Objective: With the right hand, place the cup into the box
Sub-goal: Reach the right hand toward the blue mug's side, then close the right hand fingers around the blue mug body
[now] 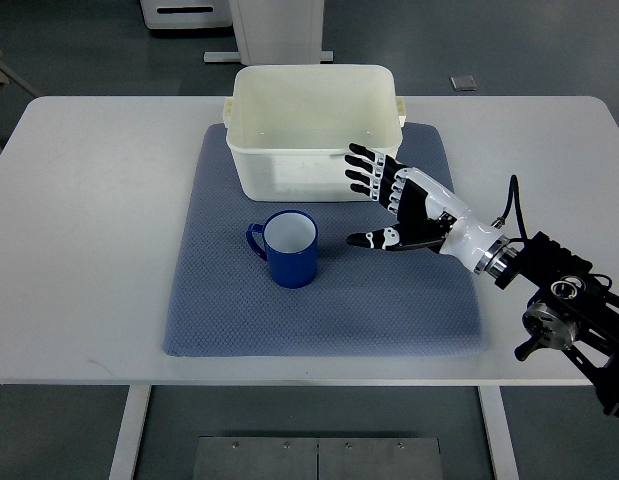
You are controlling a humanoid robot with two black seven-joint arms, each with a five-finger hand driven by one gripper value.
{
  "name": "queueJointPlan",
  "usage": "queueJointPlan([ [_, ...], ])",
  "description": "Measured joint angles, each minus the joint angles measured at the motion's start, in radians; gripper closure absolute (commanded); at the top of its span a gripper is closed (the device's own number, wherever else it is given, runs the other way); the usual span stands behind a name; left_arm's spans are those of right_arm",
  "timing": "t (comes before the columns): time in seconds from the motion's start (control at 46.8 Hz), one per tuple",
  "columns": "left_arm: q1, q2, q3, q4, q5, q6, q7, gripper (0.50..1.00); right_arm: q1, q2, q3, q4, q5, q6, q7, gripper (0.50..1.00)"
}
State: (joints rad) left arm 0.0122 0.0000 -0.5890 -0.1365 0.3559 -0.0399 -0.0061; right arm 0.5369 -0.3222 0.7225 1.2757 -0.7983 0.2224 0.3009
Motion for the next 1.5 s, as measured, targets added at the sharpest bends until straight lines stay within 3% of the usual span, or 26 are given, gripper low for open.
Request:
queueJointPlan([
  [0.77, 0.000, 0.000, 0.000, 0.000, 0.000, 0.000, 0.000, 0.500, 0.049, 0.165, -0.090, -0.163, -0.030, -0.043, 0.018, 0.500],
  [1.497, 0.000, 0.000, 0.000, 0.000, 0.000, 0.000, 0.000, 0.500, 0.051, 0.270, -0.109, -0.280, -0.054, -0.050, 0.074, 0.500],
])
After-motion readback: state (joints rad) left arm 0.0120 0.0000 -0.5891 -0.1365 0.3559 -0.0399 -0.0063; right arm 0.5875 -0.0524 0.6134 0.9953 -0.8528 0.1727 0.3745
